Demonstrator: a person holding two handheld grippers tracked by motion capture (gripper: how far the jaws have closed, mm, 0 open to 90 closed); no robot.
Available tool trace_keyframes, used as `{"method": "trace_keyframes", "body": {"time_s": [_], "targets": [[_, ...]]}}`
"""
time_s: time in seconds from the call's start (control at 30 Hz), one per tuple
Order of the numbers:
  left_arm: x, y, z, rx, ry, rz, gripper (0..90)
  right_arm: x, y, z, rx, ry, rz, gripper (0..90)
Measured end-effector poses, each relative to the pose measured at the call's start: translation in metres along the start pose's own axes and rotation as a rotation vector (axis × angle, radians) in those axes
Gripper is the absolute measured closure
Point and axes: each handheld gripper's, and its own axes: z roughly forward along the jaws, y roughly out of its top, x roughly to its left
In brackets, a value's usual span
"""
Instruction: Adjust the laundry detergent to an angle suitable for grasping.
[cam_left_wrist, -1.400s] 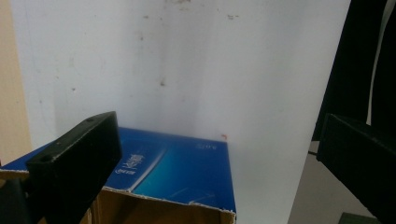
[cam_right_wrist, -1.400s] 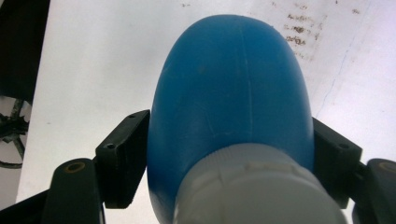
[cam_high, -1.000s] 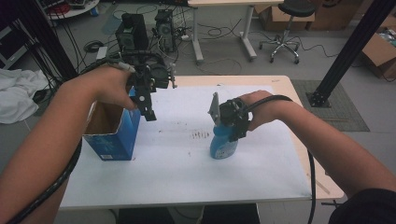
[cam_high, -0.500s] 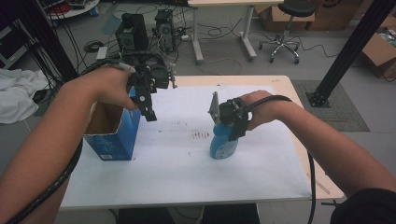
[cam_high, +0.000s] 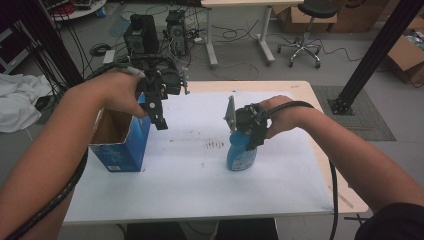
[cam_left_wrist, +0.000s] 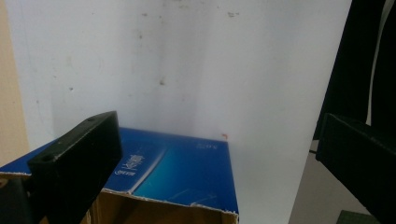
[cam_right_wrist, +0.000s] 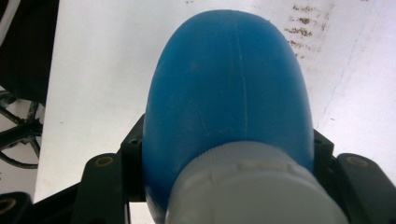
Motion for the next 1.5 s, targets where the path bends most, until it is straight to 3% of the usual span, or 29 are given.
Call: {"method": "trace_keyframes", "body": {"time_s": [0.43,0.77,1.03,1.17,1.33,1.5], "targets": [[-0.003,0.003,-0.002,-0.003,-0.003,0.008,0.3,0.004,-0.006,-0.019,0.009,-0.016,0.065,38.7],[-0.006,0.005,-0.003,-0.005,0.000,0.016,0.2,0.006,-0.005,-0.033,0.002,-0.021,0.170,38.7],[-0.010,0.006,-0.004,-0.009,0.006,0.025,0.1,0.007,-0.001,-0.036,0.031,-0.050,0.299,38.7],[-0.013,0.006,-0.004,-0.012,0.009,0.028,0.1,0.004,-0.001,-0.036,0.026,-0.048,0.389,38.6],[-0.014,0.006,-0.002,-0.015,0.010,0.031,0.1,0.002,-0.003,-0.034,-0.012,-0.050,0.537,38.6],[-0.016,0.006,-0.002,-0.015,0.013,0.035,0.1,0.003,0.000,-0.027,0.004,-0.064,0.597,38.7]]}}
